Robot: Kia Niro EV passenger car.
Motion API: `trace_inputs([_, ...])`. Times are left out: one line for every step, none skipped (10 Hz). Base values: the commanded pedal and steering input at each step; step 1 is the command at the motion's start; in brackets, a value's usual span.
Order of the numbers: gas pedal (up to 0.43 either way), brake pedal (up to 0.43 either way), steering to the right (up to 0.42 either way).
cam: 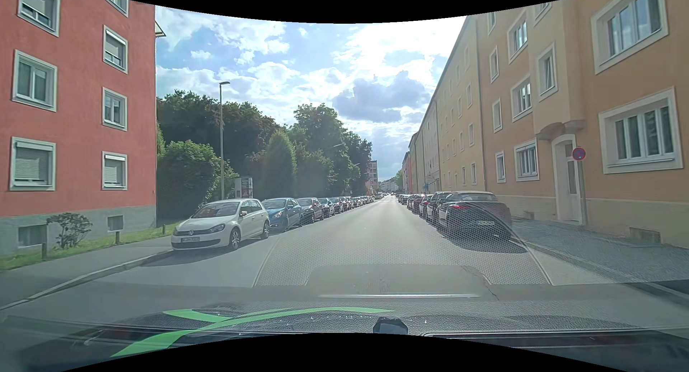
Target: Follow the waypoints while adhering to traffic rules and regulations
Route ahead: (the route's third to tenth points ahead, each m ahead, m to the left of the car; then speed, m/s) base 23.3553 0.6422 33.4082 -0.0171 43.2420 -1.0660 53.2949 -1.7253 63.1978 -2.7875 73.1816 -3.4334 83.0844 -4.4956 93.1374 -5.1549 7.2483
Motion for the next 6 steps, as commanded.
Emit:
trace_inputs([0.11,0.0,0.017])
trace_inputs([0.11,0.0,0.016])
trace_inputs([0.11,0.0,0.017])
trace_inputs([0.11,0.0,0.017])
trace_inputs([0.11,0.0,0.017])
trace_inputs([0.11,0.0,0.016])
